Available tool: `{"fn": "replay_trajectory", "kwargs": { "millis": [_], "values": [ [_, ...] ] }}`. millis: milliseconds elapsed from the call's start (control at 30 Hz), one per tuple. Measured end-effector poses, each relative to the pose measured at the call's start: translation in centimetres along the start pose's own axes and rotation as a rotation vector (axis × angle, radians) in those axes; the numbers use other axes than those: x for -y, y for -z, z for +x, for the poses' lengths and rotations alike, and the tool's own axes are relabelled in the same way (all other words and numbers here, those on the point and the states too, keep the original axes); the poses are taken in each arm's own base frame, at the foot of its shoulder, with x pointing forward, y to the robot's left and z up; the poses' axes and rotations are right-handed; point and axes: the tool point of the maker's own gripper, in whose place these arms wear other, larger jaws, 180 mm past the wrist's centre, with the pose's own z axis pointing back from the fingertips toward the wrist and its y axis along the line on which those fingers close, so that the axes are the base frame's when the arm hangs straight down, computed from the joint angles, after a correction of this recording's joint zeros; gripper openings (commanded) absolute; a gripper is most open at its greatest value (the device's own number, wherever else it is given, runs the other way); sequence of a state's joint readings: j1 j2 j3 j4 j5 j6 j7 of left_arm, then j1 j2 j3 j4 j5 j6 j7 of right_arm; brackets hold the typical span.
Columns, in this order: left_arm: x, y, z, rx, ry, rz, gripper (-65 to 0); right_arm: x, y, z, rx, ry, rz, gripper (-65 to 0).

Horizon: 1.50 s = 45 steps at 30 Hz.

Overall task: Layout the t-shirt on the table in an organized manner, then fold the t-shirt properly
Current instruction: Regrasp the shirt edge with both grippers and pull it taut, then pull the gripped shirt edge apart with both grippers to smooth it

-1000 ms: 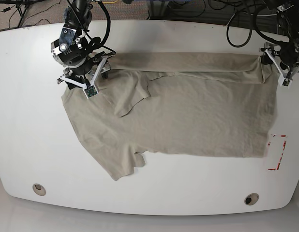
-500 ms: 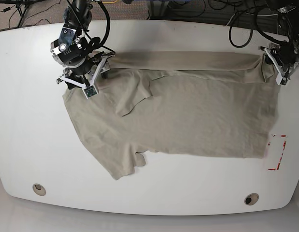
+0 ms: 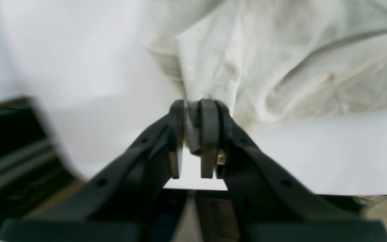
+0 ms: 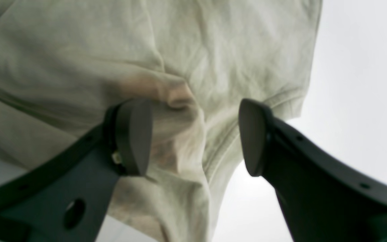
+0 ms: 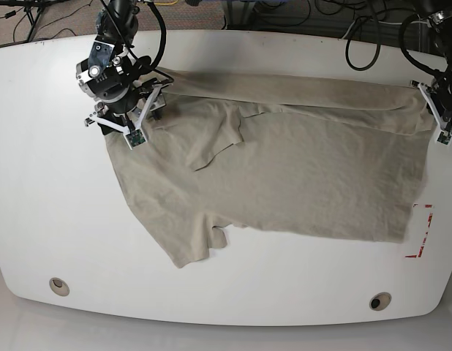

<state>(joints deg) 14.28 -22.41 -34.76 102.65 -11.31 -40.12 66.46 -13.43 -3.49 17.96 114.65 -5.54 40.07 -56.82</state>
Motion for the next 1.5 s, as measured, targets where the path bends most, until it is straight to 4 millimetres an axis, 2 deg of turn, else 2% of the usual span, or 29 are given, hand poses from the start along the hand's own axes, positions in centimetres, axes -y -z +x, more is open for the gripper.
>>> {"fn": "replay_trajectory", "kwargs": {
  "millis": [433, 600, 733, 900, 1100, 1200, 1300, 1400, 1500],
  "values": [
    [-0.3, -0.3, 0.1, -0.003, 0.012, 0.021, -56.1, 0.1, 0.0, 0.2, 0.004, -0.001, -0.002, -27.1],
    [-2.2, -0.9, 0.4, -0.007, 0.037, 0.061, -56.1, 0.1, 0.0, 0.6, 0.012, -0.004, -0.001, -27.1],
    [-3.9, -1.5, 2.3, 0.029, 0.023, 0.108, -56.1, 0.2, 0.1, 0.8, 0.018, -0.004, -0.003, -27.1],
    [-4.7, -1.4, 4.3, 0.084, 0.021, 0.098, -56.1, 0.1, 0.1, 0.7, 0.016, -0.005, 0.000, -27.1],
    [-6.5, -0.4, 3.7, 0.022, 0.009, 0.108, -55.8, 0.2, 0.0, 0.6, 0.014, -0.006, -0.004, -27.1],
    [-6.4, -0.4, 3.9, 0.030, 0.003, 0.100, -50.3, 0.0, 0.1, 0.7, 0.015, -0.006, 0.001, -27.1],
    [-5.9, -0.2, 3.6, 0.025, -0.001, 0.087, -41.0, 0.1, 0.0, 0.6, 0.015, -0.006, 0.001, -27.1],
    [-4.1, 0.5, 2.7, -0.009, -0.029, 0.044, -36.4, 0.1, 0.0, 0.6, 0.013, -0.007, 0.000, -27.1],
    [-1.4, 1.0, 2.0, -0.025, -0.056, -0.013, -36.8, -0.4, 0.1, 0.7, 0.017, -0.014, 0.015, -27.1]
  ]
}}
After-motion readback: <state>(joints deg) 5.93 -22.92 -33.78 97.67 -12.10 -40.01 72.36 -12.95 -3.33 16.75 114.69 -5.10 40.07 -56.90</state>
